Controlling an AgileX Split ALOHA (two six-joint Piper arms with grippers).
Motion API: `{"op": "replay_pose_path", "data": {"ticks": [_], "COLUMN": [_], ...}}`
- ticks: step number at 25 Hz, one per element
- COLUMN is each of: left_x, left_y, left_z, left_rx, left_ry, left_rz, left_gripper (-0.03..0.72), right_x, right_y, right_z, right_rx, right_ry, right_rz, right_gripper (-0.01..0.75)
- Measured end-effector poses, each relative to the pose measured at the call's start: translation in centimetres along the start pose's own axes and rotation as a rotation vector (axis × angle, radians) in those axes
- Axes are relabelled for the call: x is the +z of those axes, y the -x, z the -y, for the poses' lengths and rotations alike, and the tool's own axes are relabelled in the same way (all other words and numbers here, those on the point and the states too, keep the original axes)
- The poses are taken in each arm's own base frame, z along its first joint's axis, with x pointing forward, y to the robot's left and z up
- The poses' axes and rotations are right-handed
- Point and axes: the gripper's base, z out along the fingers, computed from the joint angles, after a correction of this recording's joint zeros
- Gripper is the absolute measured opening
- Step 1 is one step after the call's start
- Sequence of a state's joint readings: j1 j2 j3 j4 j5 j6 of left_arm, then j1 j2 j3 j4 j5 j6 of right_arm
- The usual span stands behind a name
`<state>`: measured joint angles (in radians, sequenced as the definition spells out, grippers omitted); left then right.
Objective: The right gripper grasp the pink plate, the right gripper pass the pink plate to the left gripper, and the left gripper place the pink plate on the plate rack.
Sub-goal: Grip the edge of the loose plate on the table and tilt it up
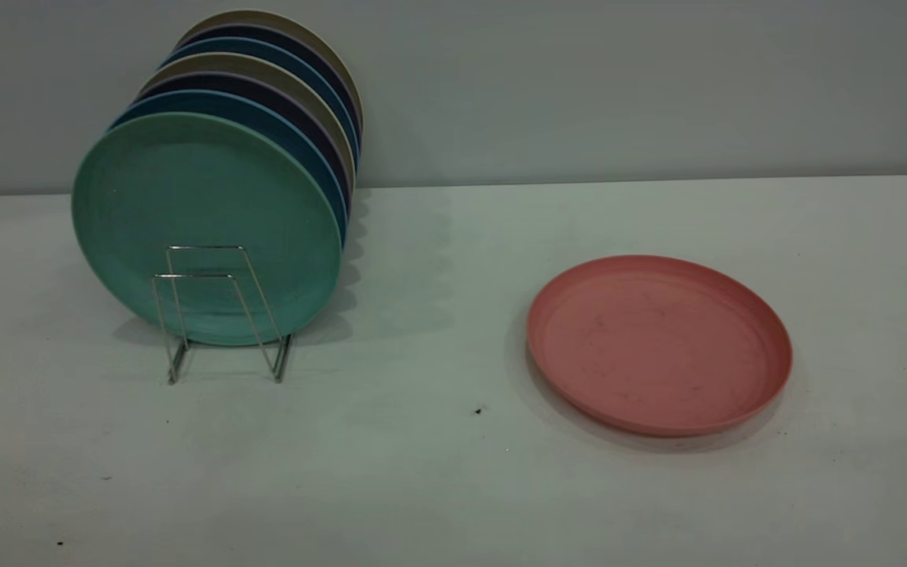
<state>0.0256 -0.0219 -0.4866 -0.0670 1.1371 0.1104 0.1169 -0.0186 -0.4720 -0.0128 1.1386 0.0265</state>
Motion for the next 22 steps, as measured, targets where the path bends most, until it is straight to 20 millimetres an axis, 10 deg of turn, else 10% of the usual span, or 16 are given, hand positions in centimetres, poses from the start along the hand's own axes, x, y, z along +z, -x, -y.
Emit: {"op": "replay_pose_path", "data": {"ticks": [10,15,22], "left_x": [0.2,0.9,6.3], "left_y": [0.9,5.7,14.1], "left_z": [-0.3,-0.8,-1.8], "left_rx": [-0.026,-0.023,0.015], "left_ry": [0.016,0.010,-0.012], "left_rz": [-0.043,-0.140,-0.241], "left_gripper": [0.494,0.565,0.582], "right_x": [-0.2,0.7,7.0], "right_y": [0.2,3.4,9.2], "right_z": [0.0,-0.5,-1.1], "right_rx": [0.005,0.026,0.013], "right_ry": [0.002,0.048,0.084], "right_rz": [0.010,-0.024,-0.207], "right_gripper": [0.438,0.453,0.536]}}
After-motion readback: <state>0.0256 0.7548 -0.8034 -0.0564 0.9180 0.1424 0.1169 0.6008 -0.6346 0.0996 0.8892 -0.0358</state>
